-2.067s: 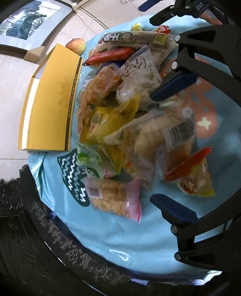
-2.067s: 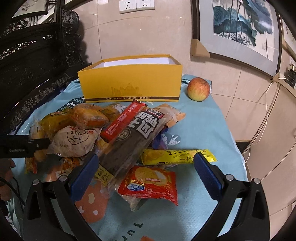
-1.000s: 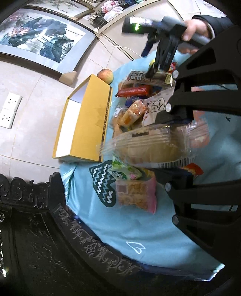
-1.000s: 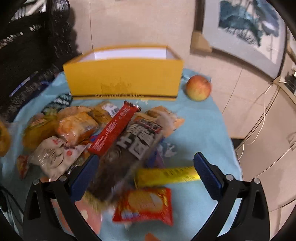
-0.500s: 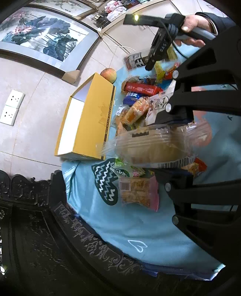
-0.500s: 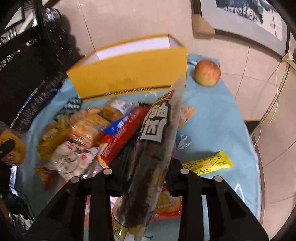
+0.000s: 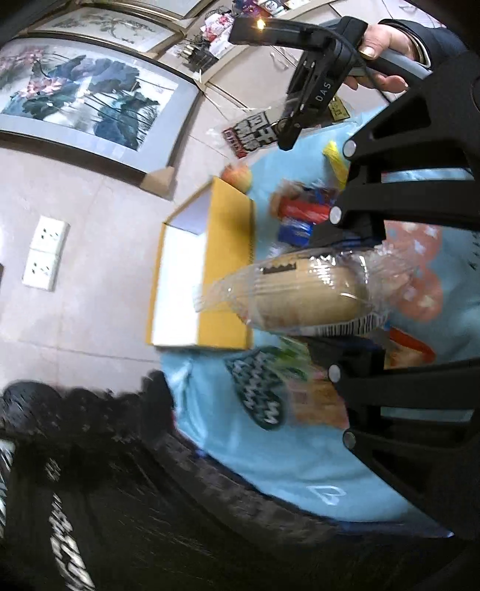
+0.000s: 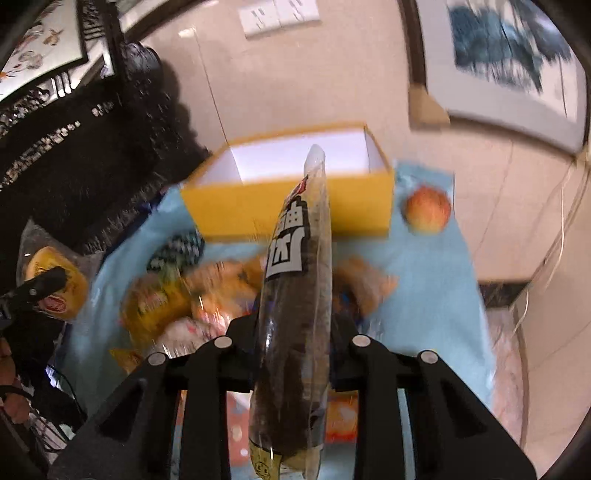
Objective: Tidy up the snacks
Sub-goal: 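Carry both packs into the yellow box and open both tools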
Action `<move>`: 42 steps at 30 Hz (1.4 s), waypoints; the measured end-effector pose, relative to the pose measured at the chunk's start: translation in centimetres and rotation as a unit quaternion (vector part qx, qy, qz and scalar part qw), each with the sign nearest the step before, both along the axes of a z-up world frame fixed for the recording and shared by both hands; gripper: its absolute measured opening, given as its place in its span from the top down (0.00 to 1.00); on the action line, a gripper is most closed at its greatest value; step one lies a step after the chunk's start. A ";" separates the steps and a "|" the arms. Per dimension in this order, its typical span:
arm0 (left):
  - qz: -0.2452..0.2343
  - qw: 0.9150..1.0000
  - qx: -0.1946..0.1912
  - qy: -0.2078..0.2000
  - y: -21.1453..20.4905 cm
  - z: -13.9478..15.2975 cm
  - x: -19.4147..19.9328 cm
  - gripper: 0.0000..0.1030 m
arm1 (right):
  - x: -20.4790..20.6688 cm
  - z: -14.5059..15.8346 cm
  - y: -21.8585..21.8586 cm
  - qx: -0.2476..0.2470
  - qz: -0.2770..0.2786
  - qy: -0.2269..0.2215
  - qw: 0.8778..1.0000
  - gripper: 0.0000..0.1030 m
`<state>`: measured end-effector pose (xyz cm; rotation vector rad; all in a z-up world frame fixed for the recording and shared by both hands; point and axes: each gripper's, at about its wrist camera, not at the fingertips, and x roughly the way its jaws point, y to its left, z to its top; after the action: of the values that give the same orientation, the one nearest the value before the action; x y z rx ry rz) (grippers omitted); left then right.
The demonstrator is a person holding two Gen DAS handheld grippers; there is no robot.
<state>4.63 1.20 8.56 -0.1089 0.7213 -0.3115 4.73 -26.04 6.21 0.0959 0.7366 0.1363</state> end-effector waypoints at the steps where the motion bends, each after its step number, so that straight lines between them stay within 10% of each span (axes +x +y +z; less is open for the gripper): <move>1: -0.004 1.000 -0.001 -0.005 -0.6 1.1 1.2 0.66 | 0.5 0.8 0.1 -0.006 0.001 -0.008 1.000 0.73; 9: -0.020 1.000 -0.012 -0.020 -5.8 6.0 12.3 0.66 | 10.6 5.1 -0.1 -0.010 -0.005 -0.066 0.998 0.73; 19: 0.003 0.997 -0.033 0.069 -9.5 -2.0 28.6 0.65 | 23.8 -0.5 1.1 -0.035 -0.029 -0.053 0.998 0.71; 20: 0.010 0.996 -0.042 0.083 -9.5 -3.1 29.4 0.60 | 24.8 -1.8 1.5 -0.050 -0.022 -0.040 0.998 0.70; 22: 0.032 0.992 -0.056 0.109 -9.4 -5.2 30.6 0.17 | 25.6 -3.5 2.2 -0.088 -0.023 -0.023 0.996 0.61; 25: 0.041 0.991 -0.054 0.112 -9.5 -6.1 30.6 0.09 | 24.7 -3.7 1.7 -0.082 -0.034 -0.035 0.995 0.40; 31: 0.036 0.996 0.022 0.082 -9.5 -3.2 26.7 0.09 | 20.7 -1.1 0.0 -0.051 -0.036 -0.049 0.997 0.38; 34: 0.029 0.997 0.060 0.046 -8.8 -1.0 22.4 0.04 | 16.3 0.3 -0.6 -0.048 -0.029 -0.060 0.997 0.36; 38: 0.022 0.997 0.070 0.028 -6.5 0.2 16.1 0.02 | 9.7 1.4 -1.6 -0.035 -0.026 -0.085 0.995 0.05; 42: 0.034 0.994 0.098 0.025 -4.5 -0.3 9.8 0.02 | 3.3 0.9 -2.3 -0.031 -0.012 -0.102 0.994 0.02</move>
<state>14.45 -3.34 8.25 0.0448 0.7927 -0.1716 8.01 -28.30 7.07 0.0317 0.5357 0.0986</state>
